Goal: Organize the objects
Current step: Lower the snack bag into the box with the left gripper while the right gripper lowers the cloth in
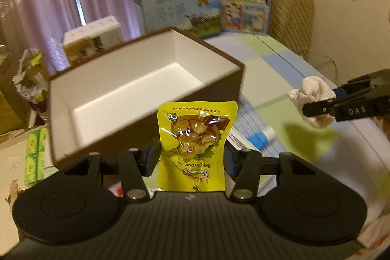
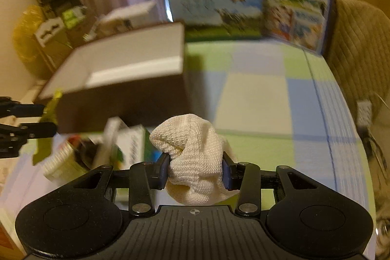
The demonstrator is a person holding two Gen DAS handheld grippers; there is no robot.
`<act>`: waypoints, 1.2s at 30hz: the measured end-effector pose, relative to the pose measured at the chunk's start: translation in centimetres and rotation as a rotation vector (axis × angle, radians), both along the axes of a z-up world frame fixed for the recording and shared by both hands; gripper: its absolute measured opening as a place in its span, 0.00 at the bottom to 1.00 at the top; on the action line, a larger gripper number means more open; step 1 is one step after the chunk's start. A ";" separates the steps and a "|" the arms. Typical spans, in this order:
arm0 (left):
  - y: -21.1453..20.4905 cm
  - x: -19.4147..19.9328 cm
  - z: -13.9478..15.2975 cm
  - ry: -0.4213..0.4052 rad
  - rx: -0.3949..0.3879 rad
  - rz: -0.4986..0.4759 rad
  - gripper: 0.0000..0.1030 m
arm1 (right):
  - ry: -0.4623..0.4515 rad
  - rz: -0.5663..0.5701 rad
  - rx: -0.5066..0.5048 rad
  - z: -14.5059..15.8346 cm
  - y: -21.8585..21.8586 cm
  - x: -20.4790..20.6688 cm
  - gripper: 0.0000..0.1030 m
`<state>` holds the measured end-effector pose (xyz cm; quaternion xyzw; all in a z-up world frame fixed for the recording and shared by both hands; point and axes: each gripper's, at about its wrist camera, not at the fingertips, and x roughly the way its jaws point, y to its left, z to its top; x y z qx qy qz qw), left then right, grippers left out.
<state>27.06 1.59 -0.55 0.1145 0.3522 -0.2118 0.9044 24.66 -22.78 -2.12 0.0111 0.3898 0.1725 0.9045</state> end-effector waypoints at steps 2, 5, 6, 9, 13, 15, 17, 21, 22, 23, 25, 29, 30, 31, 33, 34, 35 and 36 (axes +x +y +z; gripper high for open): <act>0.4 0.7 1.0 -0.016 -0.005 0.031 0.48 | -0.029 0.029 0.017 0.9 1.1 0.9 0.38; 0.9 2.1 2.4 -0.046 -0.017 0.084 0.48 | -0.075 0.068 0.037 2.2 3.0 2.6 0.38; 1.1 2.7 2.9 -0.057 -0.021 0.100 0.48 | -0.092 0.082 0.043 2.7 3.8 3.2 0.38; 1.6 4.2 3.8 -0.080 -0.024 0.136 0.48 | -0.135 0.122 0.059 3.8 5.6 4.8 0.38; 1.9 6.6 4.4 -0.096 -0.018 0.181 0.48 | -0.162 0.155 0.071 4.5 8.2 7.5 0.38; 1.9 7.6 4.3 -0.097 -0.009 0.200 0.48 | -0.162 0.167 0.077 4.3 9.1 9.0 0.38; 1.9 8.7 4.1 -0.089 -0.004 0.217 0.48 | -0.154 0.177 0.073 3.9 10.0 10.4 0.38; 2.2 11.5 3.1 -0.045 -0.005 0.266 0.48 | -0.132 0.188 0.056 2.3 11.5 12.7 0.38; 2.3 12.1 2.8 -0.033 -0.006 0.276 0.48 | -0.124 0.187 0.054 1.9 11.8 13.3 0.38; 2.3 12.8 2.6 -0.021 -0.007 0.290 0.48 | -0.118 0.187 0.053 1.5 12.0 13.8 0.38; 2.4 13.9 1.9 0.007 -0.007 0.307 0.48 | -0.102 0.186 0.044 0.6 12.5 15.0 0.38; 2.3 15.7 0.3 0.074 -0.008 0.335 0.48 | -0.059 0.182 0.016 -1.2 13.0 16.6 0.38; 2.3 16.2 -0.2 0.091 -0.007 0.343 0.48 | -0.047 0.179 0.013 -1.6 13.0 16.9 0.38; 2.1 16.6 -0.8 0.110 -0.002 0.349 0.48 | -0.032 0.177 0.009 -2.0 13.1 17.2 0.38; 1.9 17.3 -1.7 0.137 -0.002 0.358 0.48 | -0.008 0.172 0.004 -2.9 13.1 17.8 0.38; 1.8 17.6 -2.1 0.153 -0.005 0.361 0.48 | 0.002 0.169 0.002 -3.2 13.1 18.0 0.38; 1.8 17.9 -2.6 0.167 -0.006 0.363 0.48 | 0.010 0.168 -0.001 -3.5 13.1 18.2 0.38; 1.7 18.2 -3.0 0.183 -0.006 0.368 0.48 | 0.018 0.165 -0.004 -3.8 13.0 18.3 0.38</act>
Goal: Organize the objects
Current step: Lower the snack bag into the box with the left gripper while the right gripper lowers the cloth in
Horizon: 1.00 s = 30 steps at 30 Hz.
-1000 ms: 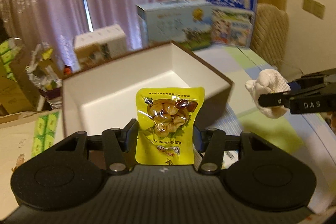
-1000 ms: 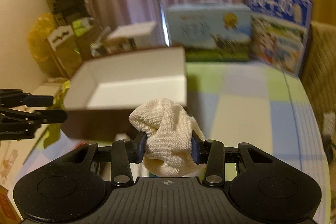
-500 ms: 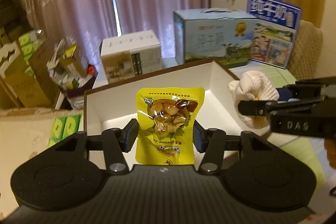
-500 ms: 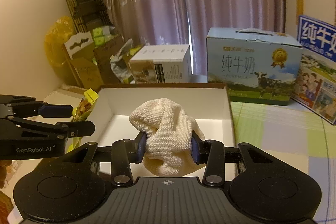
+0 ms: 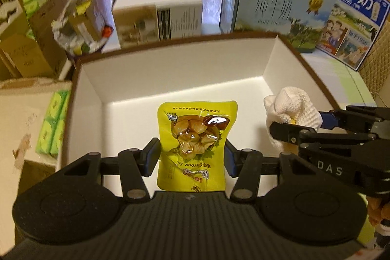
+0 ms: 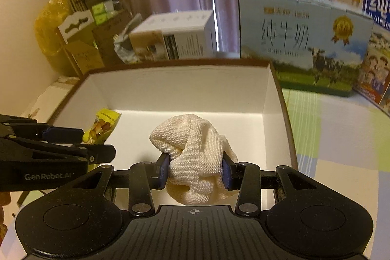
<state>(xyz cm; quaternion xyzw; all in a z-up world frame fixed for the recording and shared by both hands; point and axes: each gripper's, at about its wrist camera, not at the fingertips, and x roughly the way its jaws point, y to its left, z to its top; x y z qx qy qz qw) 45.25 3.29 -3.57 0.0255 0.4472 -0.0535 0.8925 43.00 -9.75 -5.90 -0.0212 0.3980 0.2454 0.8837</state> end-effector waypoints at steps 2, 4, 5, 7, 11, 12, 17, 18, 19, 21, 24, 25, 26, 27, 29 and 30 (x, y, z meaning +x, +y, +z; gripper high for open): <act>-0.1 0.4 -0.7 0.020 -0.008 0.005 0.49 | 0.012 -0.005 -0.006 -0.4 -0.1 0.3 0.38; -0.1 0.7 -1.4 0.044 -0.026 0.011 0.50 | 0.023 -0.010 -0.007 -0.8 -0.2 0.5 0.38; -0.1 0.9 -1.6 0.055 -0.037 0.015 0.50 | 0.027 -0.013 -0.008 -1.0 -0.2 0.6 0.38; -0.1 1.2 -2.1 0.070 -0.054 0.015 0.57 | 0.032 -0.018 -0.010 -1.1 -0.3 0.7 0.38; 0.1 1.2 -2.0 0.065 -0.063 0.021 0.68 | 0.042 -0.023 -0.006 -1.1 -0.5 0.8 0.38; 0.3 1.2 -1.9 0.063 -0.065 0.022 0.68 | 0.044 -0.023 -0.006 -1.1 -0.6 0.8 0.38; 1.0 1.1 -1.5 0.054 -0.042 0.043 0.72 | 0.044 -0.012 -0.003 -0.9 -0.3 0.5 0.38; 1.1 1.1 -1.4 0.053 -0.039 0.047 0.72 | 0.039 -0.004 0.004 -0.8 -0.2 0.5 0.39; 1.3 1.0 -1.3 0.053 -0.037 0.051 0.73 | 0.031 0.003 0.011 -0.7 -0.1 0.4 0.40; 1.6 0.8 -1.1 0.050 -0.030 0.058 0.77 | 0.006 -0.003 0.005 -0.4 0.1 0.2 0.48; 1.9 0.4 -0.7 0.039 -0.027 0.065 0.80 | -0.043 0.002 -0.005 0.2 0.2 -0.2 0.56; 2.0 0.2 -0.6 0.036 -0.029 0.067 0.80 | -0.049 0.010 -0.003 0.4 0.1 -0.3 0.58; 2.2 0.1 -0.5 0.032 -0.031 0.069 0.81 | -0.053 0.013 -0.004 0.7 0.0 -0.4 0.59; 2.3 -0.1 -0.3 0.028 -0.032 0.072 0.83 | -0.058 0.014 -0.006 0.9 -0.1 -0.6 0.61; 2.4 -0.5 0.0 0.025 -0.030 0.079 0.85 | -0.064 0.017 -0.001 1.3 -0.3 -1.0 0.62; 2.4 -0.7 0.1 0.021 -0.028 0.080 0.85 | -0.063 0.018 0.004 1.5 -0.5 -1.2 0.62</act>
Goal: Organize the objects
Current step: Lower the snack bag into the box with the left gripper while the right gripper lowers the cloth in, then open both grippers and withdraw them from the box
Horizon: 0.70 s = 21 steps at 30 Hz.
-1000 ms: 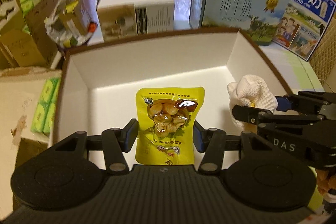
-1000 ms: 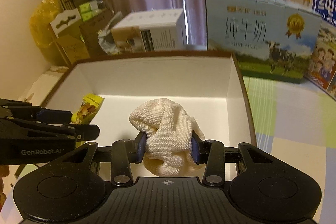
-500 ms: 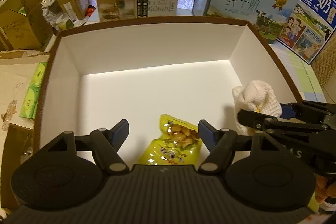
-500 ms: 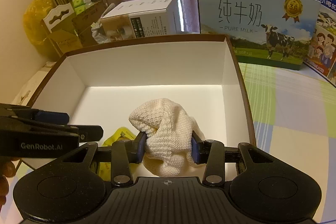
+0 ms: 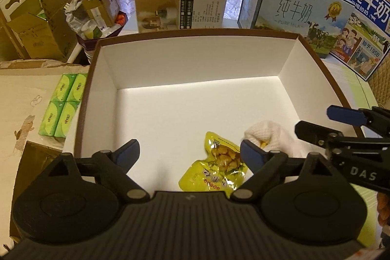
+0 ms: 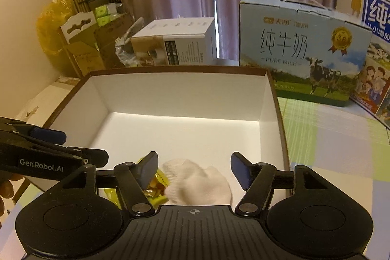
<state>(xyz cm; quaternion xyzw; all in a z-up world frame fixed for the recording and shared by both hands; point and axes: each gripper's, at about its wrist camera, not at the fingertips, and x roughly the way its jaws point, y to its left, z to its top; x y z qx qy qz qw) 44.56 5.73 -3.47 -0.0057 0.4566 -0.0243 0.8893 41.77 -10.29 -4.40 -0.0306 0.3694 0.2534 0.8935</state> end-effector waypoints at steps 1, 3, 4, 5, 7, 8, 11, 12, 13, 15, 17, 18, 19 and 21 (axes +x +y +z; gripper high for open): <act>0.0 -0.3 0.2 -0.004 0.001 -0.001 0.85 | 0.004 -0.001 0.007 0.2 -0.2 -0.3 0.63; 0.1 -0.9 0.4 -0.010 0.004 -0.001 0.85 | 0.012 0.001 0.022 0.5 -0.7 -0.8 0.63; 0.2 -1.2 0.6 -0.013 0.005 -0.002 0.85 | 0.014 0.001 0.030 0.6 -0.9 -1.1 0.63; 0.2 -1.5 0.8 -0.018 0.006 -0.003 0.85 | 0.015 -0.001 0.036 0.8 -1.1 -1.4 0.63; 0.3 -2.2 1.2 -0.029 0.006 -0.009 0.85 | 0.016 -0.003 0.049 1.2 -1.4 -2.1 0.63; 0.4 -2.5 1.4 -0.033 0.003 -0.011 0.85 | 0.016 -0.001 0.056 1.4 -1.6 -2.4 0.63; 0.5 -3.6 2.1 -0.049 -0.005 -0.014 0.85 | 0.011 -0.001 0.071 2.0 -2.1 -3.5 0.63; 0.6 -4.0 2.4 -0.055 -0.008 -0.016 0.85 | 0.009 0.000 0.076 2.2 -2.3 -3.8 0.63; 0.5 -4.4 2.6 -0.058 -0.010 -0.018 0.85 | 0.007 0.001 0.079 2.4 -2.4 -4.1 0.63; 0.5 -5.1 3.0 -0.067 -0.011 -0.021 0.85 | 0.005 0.003 0.090 2.8 -2.7 -4.8 0.63; 0.4 -6.0 3.4 -0.074 -0.011 -0.026 0.85 | 0.002 0.005 0.103 3.2 -2.9 -5.6 0.63; 0.4 -6.4 3.5 -0.077 -0.011 -0.027 0.85 | 0.001 0.005 0.107 3.3 -3.0 -5.9 0.63; 0.4 -6.8 3.7 -0.080 -0.012 -0.028 0.85 | 0.001 0.006 0.112 3.5 -3.0 -6.2 0.63; 0.3 -7.6 3.9 -0.085 -0.013 -0.030 0.85 | 0.001 0.009 0.121 3.9 -3.2 -6.8 0.63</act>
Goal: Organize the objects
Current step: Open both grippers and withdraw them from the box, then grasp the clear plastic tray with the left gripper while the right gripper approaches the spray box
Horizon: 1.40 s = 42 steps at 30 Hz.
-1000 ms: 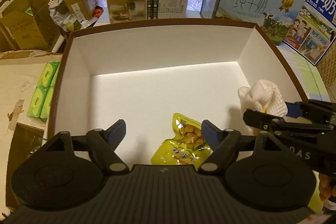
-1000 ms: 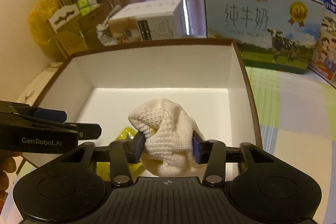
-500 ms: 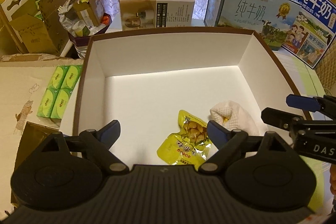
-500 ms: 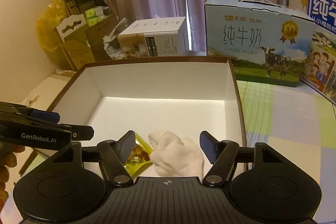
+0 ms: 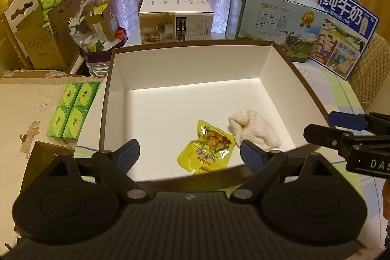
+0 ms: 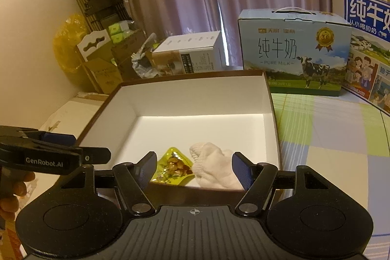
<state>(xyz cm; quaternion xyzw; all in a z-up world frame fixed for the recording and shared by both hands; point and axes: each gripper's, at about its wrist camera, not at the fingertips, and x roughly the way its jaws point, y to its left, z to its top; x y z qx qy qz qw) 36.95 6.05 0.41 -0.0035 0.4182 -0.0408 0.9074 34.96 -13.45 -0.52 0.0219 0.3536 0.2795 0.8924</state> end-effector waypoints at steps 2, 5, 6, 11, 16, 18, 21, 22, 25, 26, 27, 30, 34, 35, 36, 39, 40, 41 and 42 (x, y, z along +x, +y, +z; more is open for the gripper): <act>-0.1 -0.9 0.2 -0.006 -0.002 -0.004 0.85 | 0.000 0.001 0.005 0.3 -0.1 -0.6 0.63; -0.2 -2.1 0.5 -0.011 -0.005 -0.002 0.85 | -0.002 0.004 0.010 0.6 -0.3 -1.6 0.63; -0.2 -2.5 0.6 -0.012 -0.007 0.000 0.85 | -0.002 0.007 0.012 0.6 -0.3 -1.9 0.63; 0.0 -4.5 0.8 -0.012 -0.009 0.012 0.85 | 0.005 0.023 0.015 0.8 -0.6 -3.3 0.63; 0.1 -6.7 0.8 -0.009 -0.006 0.034 0.85 | 0.013 0.041 0.015 0.7 -1.1 -4.7 0.63; 0.2 -7.6 0.7 -0.002 -0.006 0.041 0.85 | 0.019 0.047 0.012 0.6 -1.3 -5.3 0.63; 0.4 -8.9 0.4 0.008 -0.001 0.056 0.85 | 0.035 0.051 0.007 0.1 -1.8 -5.9 0.63; 0.5 -9.3 0.3 0.011 0.000 0.064 0.85 | 0.041 0.053 0.007 0.0 -2.0 -6.1 0.63; 0.6 -10.6 0.1 0.021 0.001 0.081 0.85 | 0.055 0.060 0.002 -0.5 -2.6 -6.7 0.63; 0.6 -11.1 -0.1 0.025 0.002 0.086 0.85 | 0.059 0.063 -0.001 -0.6 -2.8 -7.0 0.63; 0.7 -11.5 -0.2 0.027 0.003 0.091 0.85 | 0.063 0.066 -0.003 -0.8 -2.9 -7.2 0.63; 0.7 -12.7 -0.5 0.036 0.001 0.105 0.84 | 0.079 0.071 -0.011 -1.4 -3.3 -7.9 0.63; 0.6 -14.0 -1.0 0.050 0.005 0.118 0.84 | 0.104 0.076 -0.023 -2.2 -3.7 -8.7 0.63; 0.6 -14.3 -1.2 0.054 0.006 0.121 0.84 | 0.109 0.079 -0.025 -2.3 -3.8 -8.9 0.63; 0.6 -14.6 -1.3 0.059 0.006 0.124 0.84 | 0.114 0.081 -0.029 -2.6 -3.9 -9.1 0.63; 0.7 -15.4 -1.9 0.077 0.005 0.135 0.84 | 0.135 0.088 -0.043 -3.3 -4.2 -9.6 0.63; 0.6 -15.7 -2.2 0.084 0.005 0.138 0.84 | 0.142 0.089 -0.049 -3.5 -4.3 -9.7 0.63; 0.6 -15.9 -2.4 0.091 0.003 0.140 0.84 | 0.148 0.089 -0.053 -3.8 -4.4 -9.9 0.63; 0.5 -16.1 -2.6 0.098 0.001 0.141 0.84 | 0.155 0.090 -0.057 -4.0 -4.5 -10.0 0.63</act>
